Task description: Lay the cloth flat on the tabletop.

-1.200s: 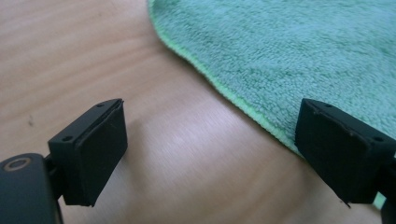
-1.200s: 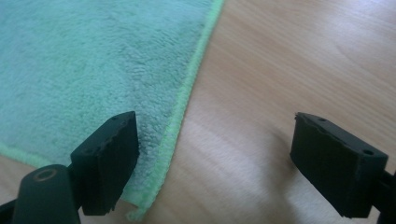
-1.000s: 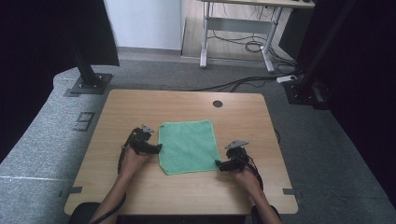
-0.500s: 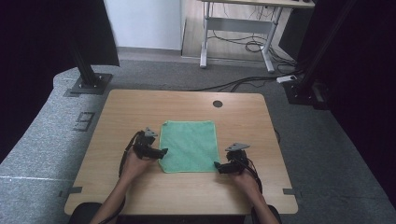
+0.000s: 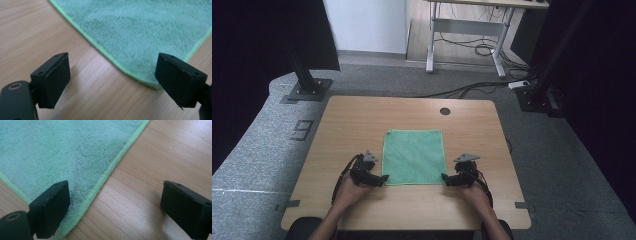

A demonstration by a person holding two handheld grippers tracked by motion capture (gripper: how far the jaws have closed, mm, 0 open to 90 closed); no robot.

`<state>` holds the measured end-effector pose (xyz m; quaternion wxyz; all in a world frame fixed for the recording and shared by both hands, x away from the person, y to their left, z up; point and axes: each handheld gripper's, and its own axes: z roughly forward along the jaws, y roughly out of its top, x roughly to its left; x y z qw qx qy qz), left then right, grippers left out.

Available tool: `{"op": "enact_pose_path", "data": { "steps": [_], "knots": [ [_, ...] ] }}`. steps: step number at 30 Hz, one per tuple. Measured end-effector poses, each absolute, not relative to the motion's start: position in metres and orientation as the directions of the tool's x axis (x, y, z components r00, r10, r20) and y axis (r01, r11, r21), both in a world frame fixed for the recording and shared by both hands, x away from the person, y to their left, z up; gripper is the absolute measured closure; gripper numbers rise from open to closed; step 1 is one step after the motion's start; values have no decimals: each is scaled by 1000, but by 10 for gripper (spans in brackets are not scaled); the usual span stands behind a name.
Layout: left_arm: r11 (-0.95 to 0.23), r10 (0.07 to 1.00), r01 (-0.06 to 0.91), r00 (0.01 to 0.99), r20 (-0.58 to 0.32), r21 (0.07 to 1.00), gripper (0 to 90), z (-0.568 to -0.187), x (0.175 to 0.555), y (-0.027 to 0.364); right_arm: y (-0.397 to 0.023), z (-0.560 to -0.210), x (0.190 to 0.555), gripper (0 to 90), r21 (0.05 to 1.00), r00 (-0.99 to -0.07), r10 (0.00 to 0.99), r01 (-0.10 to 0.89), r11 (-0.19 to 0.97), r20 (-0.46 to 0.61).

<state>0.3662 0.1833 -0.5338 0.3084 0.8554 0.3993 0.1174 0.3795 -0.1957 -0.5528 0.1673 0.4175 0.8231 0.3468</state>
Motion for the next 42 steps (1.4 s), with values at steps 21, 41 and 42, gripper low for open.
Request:
{"op": "enact_pose_path", "data": {
  "steps": [21, 41, 42],
  "knots": [
    [-481, 769, 597, 639, -18, 642, 117, -542, 356, 192, -197, -552, 378, 97, 710, -595, 803, 573, 410, 16],
    [-445, 809, 607, 587, 5, 659, 139, -543, 399, 183, -192, -548, 404, 131, 694, -578, 816, 583, 422, -10],
    [-452, 807, 603, 591, 12, 657, 139, -543, 396, 183, -193, -549, 402, 130, 693, -579, 815, 586, 419, -3]
  ]
}}
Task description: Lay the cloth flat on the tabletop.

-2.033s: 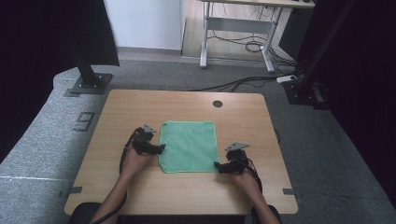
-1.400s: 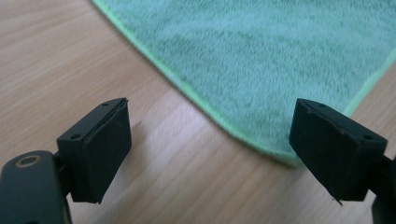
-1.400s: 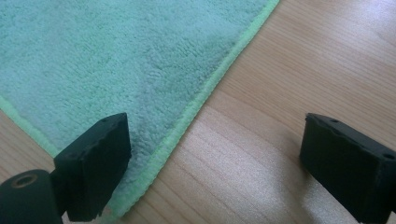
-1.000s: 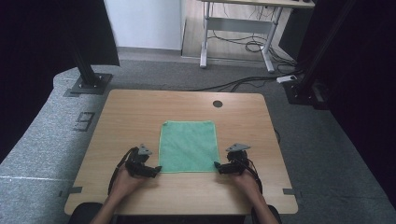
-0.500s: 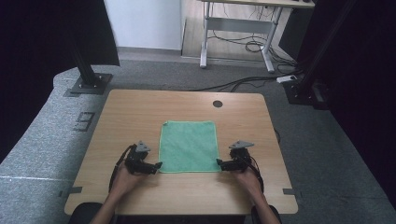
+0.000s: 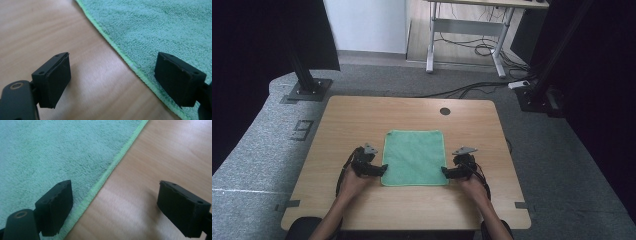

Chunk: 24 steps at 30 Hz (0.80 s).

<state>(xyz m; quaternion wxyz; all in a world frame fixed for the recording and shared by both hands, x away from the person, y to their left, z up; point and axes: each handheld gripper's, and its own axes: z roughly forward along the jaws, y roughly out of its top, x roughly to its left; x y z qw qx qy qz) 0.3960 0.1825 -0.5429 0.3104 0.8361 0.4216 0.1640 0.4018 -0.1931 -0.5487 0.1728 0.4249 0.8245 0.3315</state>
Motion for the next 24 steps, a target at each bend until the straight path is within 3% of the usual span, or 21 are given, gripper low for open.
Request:
{"op": "enact_pose_path", "data": {
  "steps": [11, 24],
  "knots": [
    [-540, 727, 577, 687, -7, 612, 139, -537, 362, 168, -208, -549, 365, 131, 689, -612, 791, 578, 437, 11],
    [-437, 806, 567, 592, 24, 698, 143, -519, 443, 161, -213, -552, 363, 111, 707, -618, 786, 562, 429, 16]
  ]
}}
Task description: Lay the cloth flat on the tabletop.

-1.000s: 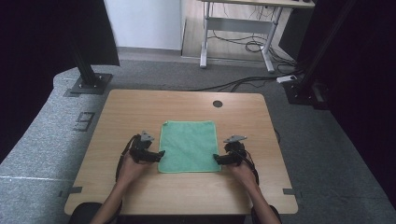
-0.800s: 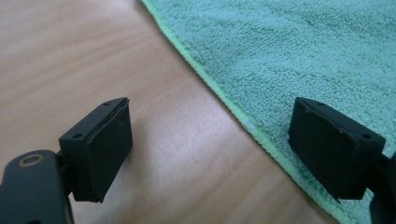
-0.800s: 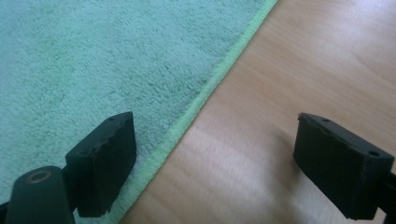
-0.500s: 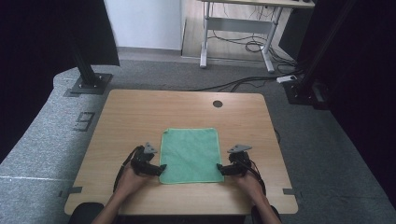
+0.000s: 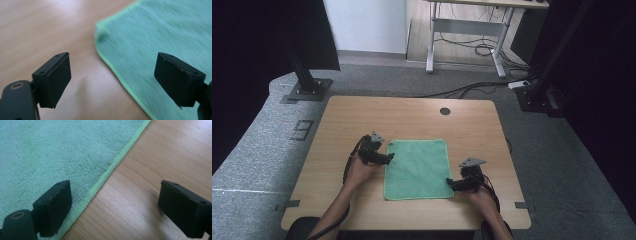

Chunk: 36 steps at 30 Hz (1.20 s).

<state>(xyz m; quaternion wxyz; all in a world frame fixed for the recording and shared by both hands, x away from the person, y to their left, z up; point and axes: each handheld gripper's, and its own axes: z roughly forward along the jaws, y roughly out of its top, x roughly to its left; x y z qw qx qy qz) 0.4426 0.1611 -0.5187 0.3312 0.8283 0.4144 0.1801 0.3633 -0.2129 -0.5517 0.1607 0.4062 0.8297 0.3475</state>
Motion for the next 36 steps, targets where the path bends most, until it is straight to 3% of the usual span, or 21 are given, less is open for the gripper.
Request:
{"op": "enact_pose_path", "data": {
  "steps": [15, 19, 28, 31, 36],
  "knots": [
    [-378, 874, 618, 484, 45, 689, 151, -535, 502, 164, -214, -553, 363, 106, 713, -617, 787, 558, 424, 16],
    [-382, 884, 635, 462, 67, 672, 151, -541, 508, 166, -214, -553, 363, 106, 715, -619, 786, 555, 425, 14],
    [-351, 898, 651, 438, 45, 674, 148, -543, 513, 173, -214, -553, 363, 105, 716, -619, 785, 554, 424, 15],
    [-304, 908, 672, 419, -8, 675, 148, -546, 515, 177, -214, -553, 363, 105, 717, -619, 785, 554, 424, 14],
    [-318, 907, 663, 422, 12, 677, 143, -545, 514, 177, -214, -553, 363, 104, 717, -619, 785, 554, 423, 15]
  ]
}}
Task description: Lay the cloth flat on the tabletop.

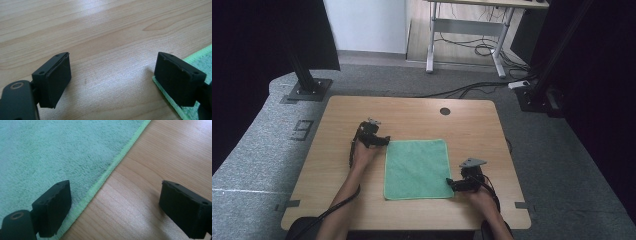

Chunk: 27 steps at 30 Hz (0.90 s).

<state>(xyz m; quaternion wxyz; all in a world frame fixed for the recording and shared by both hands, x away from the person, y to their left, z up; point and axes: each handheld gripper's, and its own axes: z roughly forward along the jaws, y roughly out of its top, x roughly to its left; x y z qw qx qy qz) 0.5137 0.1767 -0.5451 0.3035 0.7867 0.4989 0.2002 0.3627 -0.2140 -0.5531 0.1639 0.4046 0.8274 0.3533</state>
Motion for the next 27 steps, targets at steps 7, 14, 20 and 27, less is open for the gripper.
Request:
{"op": "enact_pose_path", "data": {
  "steps": [7, 14, 20, 27],
  "knots": [
    [-345, 879, 620, 477, 11, 705, 143, -529, 498, 169, -214, -554, 362, 104, 722, -619, 786, 549, 421, 13],
    [-415, 817, 578, 577, 8, 702, 114, -523, 448, 165, -213, -553, 362, 105, 720, -613, 790, 555, 418, 15],
    [-451, 784, 586, 621, -15, 673, 114, -534, 414, 173, -206, -553, 358, 105, 713, -629, 777, 551, 433, 14],
    [-481, 794, 584, 607, 42, 654, 103, -543, 414, 173, -201, -552, 355, 111, 709, -633, 774, 551, 440, 13]
  ]
}}
